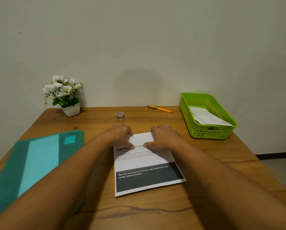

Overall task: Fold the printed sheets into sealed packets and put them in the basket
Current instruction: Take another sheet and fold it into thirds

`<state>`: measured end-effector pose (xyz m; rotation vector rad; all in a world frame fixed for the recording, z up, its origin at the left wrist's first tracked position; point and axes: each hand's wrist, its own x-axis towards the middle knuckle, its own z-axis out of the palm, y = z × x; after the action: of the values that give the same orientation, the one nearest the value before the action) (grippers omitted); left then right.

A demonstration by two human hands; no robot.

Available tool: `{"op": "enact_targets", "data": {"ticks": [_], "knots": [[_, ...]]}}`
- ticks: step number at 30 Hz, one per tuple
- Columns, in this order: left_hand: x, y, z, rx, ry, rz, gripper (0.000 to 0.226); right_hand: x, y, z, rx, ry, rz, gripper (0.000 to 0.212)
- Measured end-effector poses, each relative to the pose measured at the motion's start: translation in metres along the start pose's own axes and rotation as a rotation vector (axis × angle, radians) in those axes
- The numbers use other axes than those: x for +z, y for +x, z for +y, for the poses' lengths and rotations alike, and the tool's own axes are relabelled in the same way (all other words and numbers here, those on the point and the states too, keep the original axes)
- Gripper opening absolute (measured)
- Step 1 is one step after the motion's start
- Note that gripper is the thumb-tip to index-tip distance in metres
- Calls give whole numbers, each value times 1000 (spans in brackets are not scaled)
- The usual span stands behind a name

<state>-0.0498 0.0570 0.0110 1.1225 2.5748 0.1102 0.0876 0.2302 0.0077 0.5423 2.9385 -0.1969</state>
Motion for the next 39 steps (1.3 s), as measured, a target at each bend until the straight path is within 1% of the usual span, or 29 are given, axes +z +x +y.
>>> {"op": "enact_targets", "data": {"ticks": [2, 3, 7, 9, 12, 15, 18, 23, 25, 27, 29, 33, 39], "knots": [[0, -1, 3, -2, -23, -4, 52, -4, 1, -4, -33, -22, -8, 77], [0, -2, 4, -3, -40, -2, 52, -5, 2, -7, -54, -25, -15, 75], [-3, -3, 8, -26, -75, -34, 67, -8, 6, -14, -109, 5, -55, 72], [-5, -3, 10, -30, -45, -65, 75, -9, 6, -15, -113, 6, -62, 74], [-8, -5, 12, -28, 23, -67, 77, -11, 5, -15, -111, -4, -57, 75], [-6, -8, 13, 11, 103, 20, 74, -12, 4, -14, -154, -14, -23, 80], [-2, -12, 15, 82, 132, 151, 71, -12, 2, -16, -219, 3, 69, 96], [5, -25, 25, 189, 226, 364, 83, -11, -3, -28, -298, -81, 206, 112], [9, -30, 25, 221, 290, 459, 78, -10, -5, -30, -304, -141, 238, 117], [15, -34, 22, 235, 354, 547, 66, -9, -5, -29, -292, -195, 256, 121], [18, -37, 20, 218, 357, 579, 58, -7, -6, -27, -264, -224, 277, 120], [22, -42, 21, 216, 327, 606, 64, -2, -8, -28, -225, -261, 346, 113], [27, -43, 29, 194, 347, 622, 62, 8, -9, -41, -202, -305, 421, 97]]}}
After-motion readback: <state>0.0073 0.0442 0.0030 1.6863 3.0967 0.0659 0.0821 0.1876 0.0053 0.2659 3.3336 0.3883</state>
